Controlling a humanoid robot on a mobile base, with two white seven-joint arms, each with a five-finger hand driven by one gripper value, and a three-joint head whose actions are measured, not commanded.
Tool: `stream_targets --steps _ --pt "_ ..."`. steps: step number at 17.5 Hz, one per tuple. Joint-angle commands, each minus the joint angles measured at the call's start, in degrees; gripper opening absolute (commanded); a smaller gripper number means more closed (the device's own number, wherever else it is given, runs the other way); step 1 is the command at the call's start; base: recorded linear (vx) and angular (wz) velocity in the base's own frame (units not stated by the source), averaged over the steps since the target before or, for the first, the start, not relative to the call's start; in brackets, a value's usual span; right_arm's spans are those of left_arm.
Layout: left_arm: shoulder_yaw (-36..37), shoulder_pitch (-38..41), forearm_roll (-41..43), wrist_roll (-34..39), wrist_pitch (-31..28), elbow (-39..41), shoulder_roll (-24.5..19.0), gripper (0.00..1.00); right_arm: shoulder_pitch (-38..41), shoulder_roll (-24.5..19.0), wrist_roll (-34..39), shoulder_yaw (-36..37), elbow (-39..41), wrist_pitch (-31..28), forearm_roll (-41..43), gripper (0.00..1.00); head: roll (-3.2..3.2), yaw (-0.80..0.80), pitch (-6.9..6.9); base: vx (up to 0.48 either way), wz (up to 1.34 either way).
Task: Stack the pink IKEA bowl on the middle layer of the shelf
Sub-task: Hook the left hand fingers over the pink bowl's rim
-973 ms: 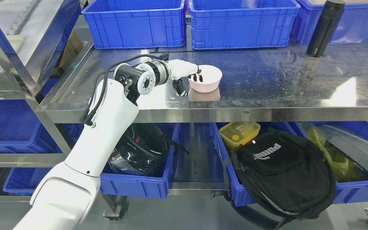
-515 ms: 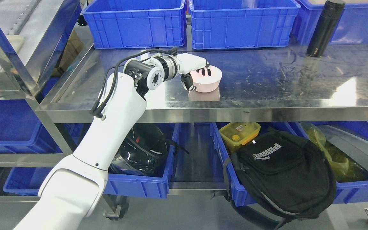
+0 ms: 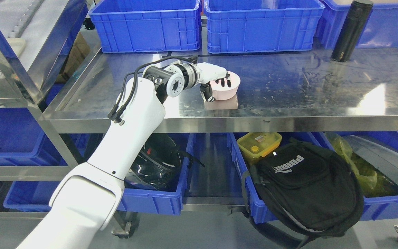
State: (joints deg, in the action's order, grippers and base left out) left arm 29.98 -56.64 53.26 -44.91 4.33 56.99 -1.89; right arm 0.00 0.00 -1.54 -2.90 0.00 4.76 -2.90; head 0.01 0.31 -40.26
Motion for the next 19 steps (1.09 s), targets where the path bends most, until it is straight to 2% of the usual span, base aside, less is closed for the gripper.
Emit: stream_targets --steps 1,11,15,17,19 --pt "0.5 -2.0 1.4 0.1 0.2 -8.2 0.9 0.55 1.2 1.0 0.0 0.0 1.0 0.0 0.0 1.0 0.0 0.0 0.0 0.0 0.0" --pt "-0.1 -3.4 1.3 1.9 2.7 -15.0 0.9 0.55 1.2 1.0 0.0 0.0 1.0 0.0 0.0 1.0 0.0 0.0 0.0 0.0 0.0" --pt "0.0 -3.4 1.2 2.8 4.0 -15.4 0.9 0.54 1.2 1.0 0.0 0.0 1.0 0.0 0.0 1.0 0.0 0.0 0.0 0.0 0.0" --pt "-0.2 -3.4 0.8 3.2 4.2 -15.4 0.9 0.5 1.2 1.0 0.0 0.0 1.0 0.0 0.0 1.0 0.0 0.0 0.0 0.0 0.0" --pt "-0.5 -3.4 0.7 3.3 5.8 -15.4 0.9 0.39 1.2 1.0 0.0 0.0 1.0 0.0 0.0 1.0 0.0 0.0 0.0 0.0 0.0"
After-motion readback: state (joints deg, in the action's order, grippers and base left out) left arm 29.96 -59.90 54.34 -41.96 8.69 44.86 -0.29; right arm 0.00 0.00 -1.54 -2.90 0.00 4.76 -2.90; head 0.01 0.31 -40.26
